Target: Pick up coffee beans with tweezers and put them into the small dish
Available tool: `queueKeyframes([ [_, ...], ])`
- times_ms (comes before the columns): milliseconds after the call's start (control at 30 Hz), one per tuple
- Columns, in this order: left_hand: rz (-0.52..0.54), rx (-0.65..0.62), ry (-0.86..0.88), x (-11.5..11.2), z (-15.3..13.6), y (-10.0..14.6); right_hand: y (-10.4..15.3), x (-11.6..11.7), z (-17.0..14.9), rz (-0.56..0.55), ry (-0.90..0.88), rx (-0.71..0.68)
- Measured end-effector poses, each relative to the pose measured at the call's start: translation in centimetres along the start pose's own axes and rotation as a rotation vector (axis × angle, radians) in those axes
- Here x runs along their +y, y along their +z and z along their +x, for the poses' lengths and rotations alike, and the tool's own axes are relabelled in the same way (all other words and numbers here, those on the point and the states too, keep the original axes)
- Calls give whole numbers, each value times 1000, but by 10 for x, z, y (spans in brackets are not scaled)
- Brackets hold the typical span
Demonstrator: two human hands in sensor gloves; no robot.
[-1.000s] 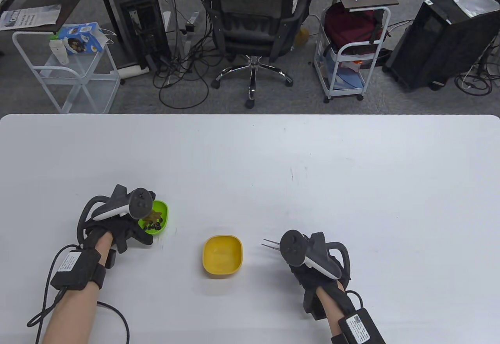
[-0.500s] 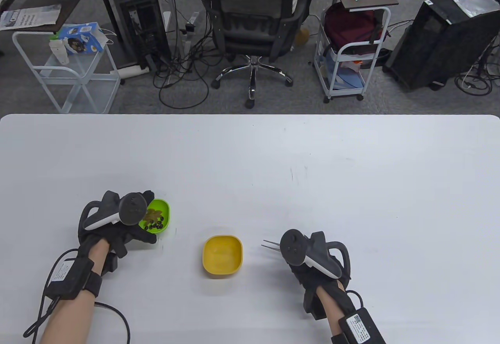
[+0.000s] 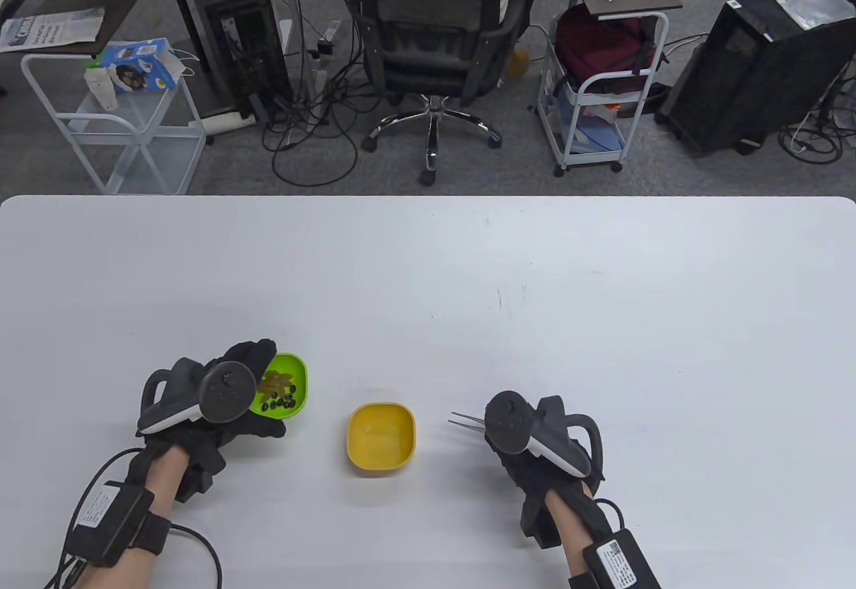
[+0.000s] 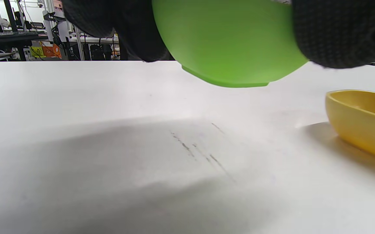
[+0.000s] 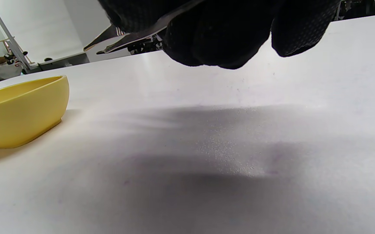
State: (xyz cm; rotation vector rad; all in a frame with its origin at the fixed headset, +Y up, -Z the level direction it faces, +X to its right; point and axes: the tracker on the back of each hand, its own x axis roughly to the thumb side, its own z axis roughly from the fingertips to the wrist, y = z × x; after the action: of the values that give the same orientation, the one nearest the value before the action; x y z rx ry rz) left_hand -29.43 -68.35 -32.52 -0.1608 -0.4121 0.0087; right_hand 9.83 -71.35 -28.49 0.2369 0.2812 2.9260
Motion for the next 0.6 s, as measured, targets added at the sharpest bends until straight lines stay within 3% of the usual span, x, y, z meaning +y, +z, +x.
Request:
queueKeyframes([
  [233,39,-38,13,-1,24,20,0,-1,0,-9,1,-3],
  [600,66,-106,82,-17,54,27,2,0,-2,-8,-25,1],
])
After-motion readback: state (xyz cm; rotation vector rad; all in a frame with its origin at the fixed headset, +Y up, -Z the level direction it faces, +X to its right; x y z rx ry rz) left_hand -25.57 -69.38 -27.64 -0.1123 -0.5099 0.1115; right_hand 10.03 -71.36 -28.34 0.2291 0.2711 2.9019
